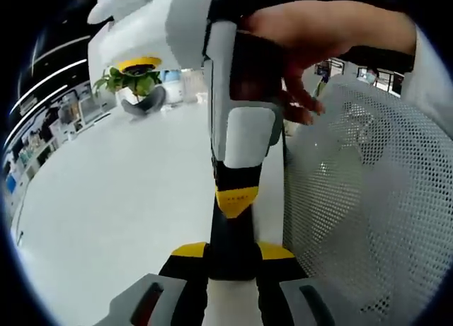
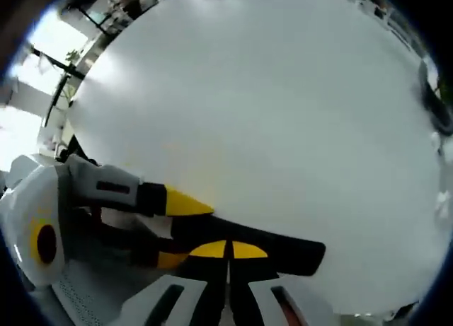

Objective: Press the specified remote control buttons in sequence, fully releasing each button before pressing the next.

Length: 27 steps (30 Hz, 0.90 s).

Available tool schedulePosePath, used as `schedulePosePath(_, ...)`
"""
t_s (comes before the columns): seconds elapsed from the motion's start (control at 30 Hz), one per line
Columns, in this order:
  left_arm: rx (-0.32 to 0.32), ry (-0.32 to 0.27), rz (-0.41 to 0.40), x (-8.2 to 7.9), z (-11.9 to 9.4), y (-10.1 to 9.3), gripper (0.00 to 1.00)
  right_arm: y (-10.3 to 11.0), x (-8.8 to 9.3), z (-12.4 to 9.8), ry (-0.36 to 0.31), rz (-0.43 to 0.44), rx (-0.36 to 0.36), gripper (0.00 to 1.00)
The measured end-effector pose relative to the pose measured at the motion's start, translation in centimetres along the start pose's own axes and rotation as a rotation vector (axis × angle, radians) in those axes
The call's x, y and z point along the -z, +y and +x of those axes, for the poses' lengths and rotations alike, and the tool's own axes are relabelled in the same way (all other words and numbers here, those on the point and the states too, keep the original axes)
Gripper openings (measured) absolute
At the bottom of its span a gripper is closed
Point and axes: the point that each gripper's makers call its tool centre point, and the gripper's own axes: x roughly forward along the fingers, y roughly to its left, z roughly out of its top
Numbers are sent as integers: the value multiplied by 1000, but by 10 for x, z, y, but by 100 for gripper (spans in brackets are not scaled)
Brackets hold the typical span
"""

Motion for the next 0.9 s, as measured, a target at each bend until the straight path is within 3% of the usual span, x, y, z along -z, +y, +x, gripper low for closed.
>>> schedulePosePath(0.13, -21, 26, -19, -1, 1, 1, 25, -2, 1, -1, -3, 20, -35, 0)
schedulePosePath(0.2, -31, 38, -26, -1, 2, 1, 25, 0, 1, -1, -23, -55, -60, 0)
schedulePosePath(0.4, -40, 37, -36, -2, 2, 2, 25, 0, 2, -4, -89, 2, -78, 0)
schedulePosePath(0.47, -37, 23, -31, -1, 2, 2, 25, 0, 0, -5, -152, 44, -112, 0)
schedulePosePath(0.6, -42, 16, -17, -3, 3, 3, 25, 1, -11, -24, -370, 39, -161, 0)
schedulePosePath(0.7, -45, 13, -8, -4, 4, 3, 25, -5, -16, -46, -502, 72, -145, 0)
schedulePosePath(0.77, -43, 10, -12, -4, 4, 3, 25, -7, -21, -64, -614, 113, -173, 0)
schedulePosePath(0.83, -39, 4, -11, -4, 4, 3, 25, -5, -21, -80, -682, 125, -204, 0)
schedulePosePath(0.87, -37, 2, -10, -4, 4, 3, 25, -9, -21, -91, -747, 135, -191, 0)
schedulePosePath(0.9, -36, 0, -9, -4, 4, 3, 25, -12, -19, -96, -769, 137, -173, 0)
